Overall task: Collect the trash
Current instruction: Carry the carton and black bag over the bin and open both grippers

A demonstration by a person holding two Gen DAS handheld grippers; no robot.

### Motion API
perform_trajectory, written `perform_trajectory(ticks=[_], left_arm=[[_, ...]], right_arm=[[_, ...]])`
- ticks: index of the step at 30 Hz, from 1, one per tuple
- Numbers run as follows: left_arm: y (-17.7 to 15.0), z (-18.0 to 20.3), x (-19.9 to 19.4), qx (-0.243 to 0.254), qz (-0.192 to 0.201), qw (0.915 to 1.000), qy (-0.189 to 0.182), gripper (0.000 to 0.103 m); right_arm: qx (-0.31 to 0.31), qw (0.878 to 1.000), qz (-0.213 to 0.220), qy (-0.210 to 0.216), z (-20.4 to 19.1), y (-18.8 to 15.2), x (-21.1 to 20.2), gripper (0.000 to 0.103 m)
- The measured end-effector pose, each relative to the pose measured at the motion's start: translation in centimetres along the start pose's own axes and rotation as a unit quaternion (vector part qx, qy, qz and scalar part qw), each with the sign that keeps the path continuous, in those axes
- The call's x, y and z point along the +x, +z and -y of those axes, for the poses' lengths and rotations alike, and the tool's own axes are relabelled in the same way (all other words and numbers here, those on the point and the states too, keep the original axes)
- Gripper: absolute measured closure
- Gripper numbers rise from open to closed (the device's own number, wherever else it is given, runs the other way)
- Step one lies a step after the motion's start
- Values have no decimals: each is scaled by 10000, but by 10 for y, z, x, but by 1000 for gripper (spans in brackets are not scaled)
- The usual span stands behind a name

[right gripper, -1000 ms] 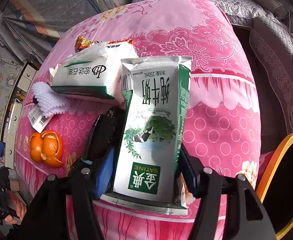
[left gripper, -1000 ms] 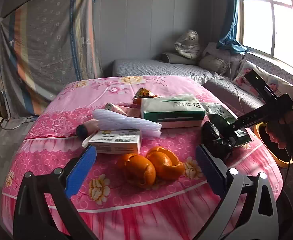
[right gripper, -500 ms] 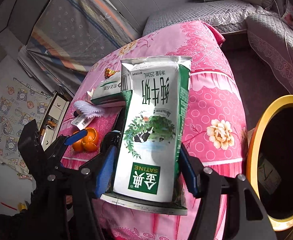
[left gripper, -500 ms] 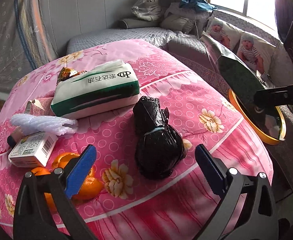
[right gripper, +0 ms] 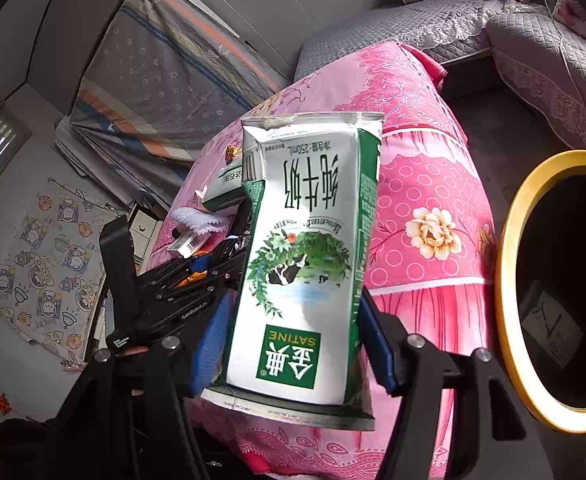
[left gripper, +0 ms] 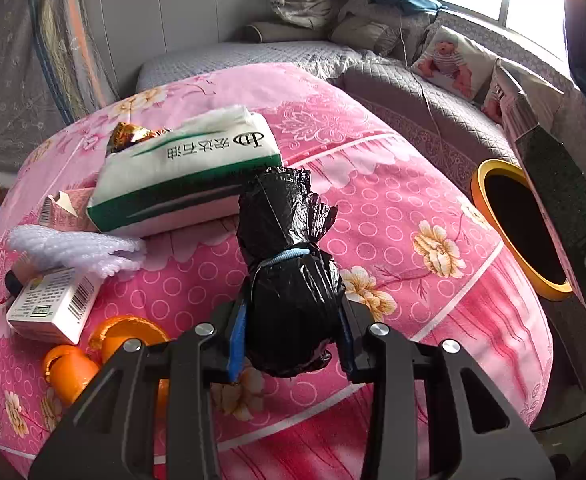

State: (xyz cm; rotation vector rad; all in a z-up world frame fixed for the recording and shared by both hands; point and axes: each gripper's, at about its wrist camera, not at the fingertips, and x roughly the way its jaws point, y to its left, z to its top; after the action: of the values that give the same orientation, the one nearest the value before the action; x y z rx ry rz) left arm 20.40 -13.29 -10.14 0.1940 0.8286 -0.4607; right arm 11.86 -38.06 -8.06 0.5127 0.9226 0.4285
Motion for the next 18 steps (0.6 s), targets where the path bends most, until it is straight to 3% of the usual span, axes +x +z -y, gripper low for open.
perform_trajectory(ticks=[3, 11, 18], left_arm=[[1, -4, -31, -133, 414, 9990, -48, 69], [2, 0, -97, -346, 1382, 9895, 248, 69], [14, 23, -106, -256, 1636, 9861, 152, 69]], right_arm=[[-36, 9999, 84, 42, -5, -2, -6, 45], [28, 9993, 322, 185, -10, -4, -19, 45], [76, 9977, 646, 196, -4, -2, -37, 44]])
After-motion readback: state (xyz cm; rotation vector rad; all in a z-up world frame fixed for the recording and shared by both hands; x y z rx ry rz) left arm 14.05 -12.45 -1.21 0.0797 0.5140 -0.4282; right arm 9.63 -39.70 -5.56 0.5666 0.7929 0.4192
